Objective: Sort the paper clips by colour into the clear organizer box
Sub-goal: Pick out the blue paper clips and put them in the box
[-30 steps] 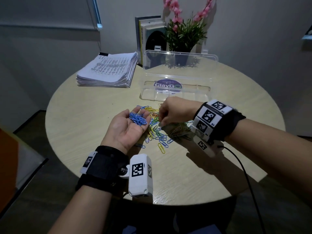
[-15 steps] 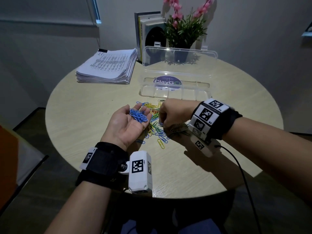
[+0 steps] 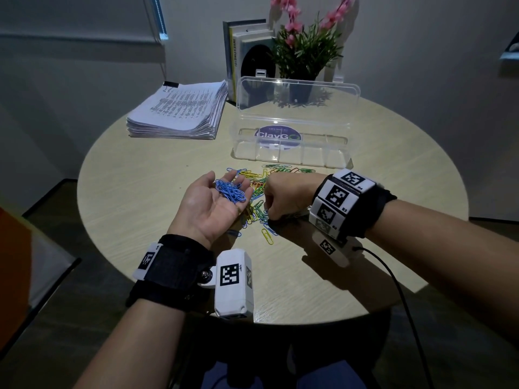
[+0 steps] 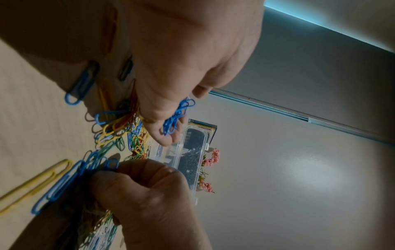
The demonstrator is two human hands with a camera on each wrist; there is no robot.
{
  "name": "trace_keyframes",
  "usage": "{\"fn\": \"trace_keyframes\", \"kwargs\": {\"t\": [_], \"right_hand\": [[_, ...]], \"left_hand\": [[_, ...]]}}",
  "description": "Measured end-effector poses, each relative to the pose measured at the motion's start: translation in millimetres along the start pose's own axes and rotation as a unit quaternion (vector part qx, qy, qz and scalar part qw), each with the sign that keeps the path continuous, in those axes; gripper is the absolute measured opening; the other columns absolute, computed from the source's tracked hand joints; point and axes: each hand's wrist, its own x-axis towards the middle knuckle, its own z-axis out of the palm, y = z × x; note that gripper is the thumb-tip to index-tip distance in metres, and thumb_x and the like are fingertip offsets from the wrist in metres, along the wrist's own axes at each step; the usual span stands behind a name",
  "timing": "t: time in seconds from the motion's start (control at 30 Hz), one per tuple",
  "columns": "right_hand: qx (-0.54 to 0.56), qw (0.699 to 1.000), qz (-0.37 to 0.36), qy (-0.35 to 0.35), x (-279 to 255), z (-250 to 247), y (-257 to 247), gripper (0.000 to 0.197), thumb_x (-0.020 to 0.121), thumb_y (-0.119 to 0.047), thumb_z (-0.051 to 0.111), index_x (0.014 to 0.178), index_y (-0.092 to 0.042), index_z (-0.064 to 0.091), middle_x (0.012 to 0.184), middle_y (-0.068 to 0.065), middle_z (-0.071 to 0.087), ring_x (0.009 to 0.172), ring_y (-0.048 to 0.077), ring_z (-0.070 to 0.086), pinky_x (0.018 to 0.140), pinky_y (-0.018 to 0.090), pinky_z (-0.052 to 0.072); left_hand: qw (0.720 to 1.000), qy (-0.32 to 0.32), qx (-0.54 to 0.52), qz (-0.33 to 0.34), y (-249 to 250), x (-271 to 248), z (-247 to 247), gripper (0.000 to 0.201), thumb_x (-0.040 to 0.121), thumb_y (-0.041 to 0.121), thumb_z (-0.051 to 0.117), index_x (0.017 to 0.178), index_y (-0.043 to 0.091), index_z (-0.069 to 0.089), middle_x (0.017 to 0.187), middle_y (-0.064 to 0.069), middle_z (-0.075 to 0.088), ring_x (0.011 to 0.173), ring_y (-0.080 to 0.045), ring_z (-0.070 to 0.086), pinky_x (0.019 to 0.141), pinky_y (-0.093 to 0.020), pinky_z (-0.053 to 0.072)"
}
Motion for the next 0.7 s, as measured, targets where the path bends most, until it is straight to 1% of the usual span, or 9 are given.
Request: {"fn": "trace_keyframes", "kwargs": {"t": [0.07, 0.17, 0.23, 0.3, 0.4, 0.5, 0.57, 0.63, 0.7], "right_hand": [[-0.001, 1.0, 0.001, 0.015, -0.7, -0.3, 3.0, 0.022, 0.079, -0.02, 0.065, 0.089, -0.001, 0.071, 0.08, 0.013, 0.064, 0.071, 0.022, 0.055, 0.064, 0.032, 0.048], [0.009, 1.0, -0.002, 0.03, -3.2, -3.7, 6.8, 0.013, 0.081, -0.019, 0.066, 0.085, -0.007, 0.068, 0.076, 0.004, 0.061, 0.073, 0.019, 0.054, 0.063, 0.028, 0.044], [0.041, 0.999, -0.008, 0.032, -5.9, -8.1, 9.3, 0.008, 0.08, -0.016, 0.068, 0.087, -0.012, 0.068, 0.069, -0.003, 0.057, 0.069, 0.015, 0.052, 0.056, 0.024, 0.041], [0.105, 0.993, -0.006, 0.049, -7.9, -14.6, 11.8, 0.008, 0.08, -0.011, 0.069, 0.088, -0.009, 0.068, 0.064, -0.006, 0.057, 0.058, 0.009, 0.052, 0.05, 0.018, 0.04], [0.191, 0.978, -0.028, 0.077, -11.0, -27.0, 10.0, 0.011, 0.085, -0.005, 0.065, 0.094, -0.006, 0.071, 0.065, -0.002, 0.063, 0.05, 0.002, 0.055, 0.049, 0.013, 0.046], [0.225, 0.966, -0.073, 0.099, -15.2, -37.1, -0.8, 0.012, 0.085, -0.01, 0.069, 0.096, -0.01, 0.073, 0.077, 0.005, 0.071, 0.062, 0.008, 0.062, 0.058, 0.019, 0.052], [0.251, 0.959, -0.085, 0.099, -17.6, -40.2, -4.5, 0.017, 0.083, -0.017, 0.073, 0.098, -0.008, 0.074, 0.081, 0.007, 0.073, 0.066, 0.012, 0.065, 0.061, 0.022, 0.054], [0.242, 0.963, -0.069, 0.099, -17.2, -41.2, -1.3, 0.019, 0.085, -0.018, 0.071, 0.099, -0.005, 0.073, 0.076, 0.006, 0.072, 0.065, 0.014, 0.066, 0.059, 0.021, 0.055], [0.195, 0.974, -0.036, 0.113, -13.2, -39.5, 7.9, 0.015, 0.088, -0.011, 0.064, 0.099, -0.004, 0.073, 0.069, 0.002, 0.066, 0.057, 0.01, 0.06, 0.052, 0.016, 0.051]], "left_hand": [[1.0, 0.004, 0.005, -0.001, -0.3, -0.4, -0.7, 0.044, 0.102, 0.031, 0.027, 0.098, 0.0, 0.057, 0.093, -0.016, 0.057, 0.088, -0.025, 0.057, 0.076, -0.039, 0.047], [1.0, 0.012, 0.007, 0.002, -0.5, -1.5, -1.2, 0.041, 0.102, 0.03, 0.029, 0.098, 0.001, 0.057, 0.095, -0.017, 0.057, 0.09, -0.026, 0.056, 0.076, -0.039, 0.047], [1.0, 0.016, 0.009, 0.002, -1.7, -2.7, -0.5, 0.038, 0.102, 0.029, 0.03, 0.097, 0.002, 0.056, 0.095, -0.017, 0.056, 0.089, -0.026, 0.056, 0.077, -0.039, 0.047], [1.0, 0.021, 0.013, 0.002, -3.3, -3.0, 0.5, 0.036, 0.102, 0.027, 0.03, 0.096, 0.002, 0.055, 0.094, -0.017, 0.056, 0.089, -0.026, 0.056, 0.078, -0.039, 0.046], [0.999, 0.023, 0.024, -0.001, -7.7, -3.1, 3.6, 0.036, 0.102, 0.027, 0.03, 0.096, 0.003, 0.055, 0.095, -0.017, 0.056, 0.088, -0.026, 0.056, 0.086, -0.04, 0.042], [1.0, -0.002, 0.019, -0.022, -16.5, -4.0, 9.9, 0.037, 0.101, 0.029, 0.028, 0.098, 0.003, 0.054, 0.092, -0.017, 0.058, 0.081, -0.024, 0.056, 0.084, -0.037, 0.043], [0.999, -0.014, 0.012, -0.032, -21.7, -3.8, 13.8, 0.037, 0.101, 0.027, 0.027, 0.099, 0.001, 0.054, 0.093, -0.017, 0.059, 0.082, -0.023, 0.055, 0.085, -0.036, 0.043], [0.999, -0.009, -0.002, -0.034, -23.8, -2.5, 16.3, 0.035, 0.101, 0.023, 0.028, 0.101, 0.001, 0.055, 0.093, -0.018, 0.058, 0.083, -0.024, 0.055, 0.082, -0.035, 0.045], [1.0, 0.007, -0.005, -0.029, -23.3, -1.4, 16.8, 0.031, 0.101, 0.018, 0.03, 0.096, 0.002, 0.056, 0.089, -0.016, 0.056, 0.081, -0.023, 0.055, 0.079, -0.036, 0.046]]}}
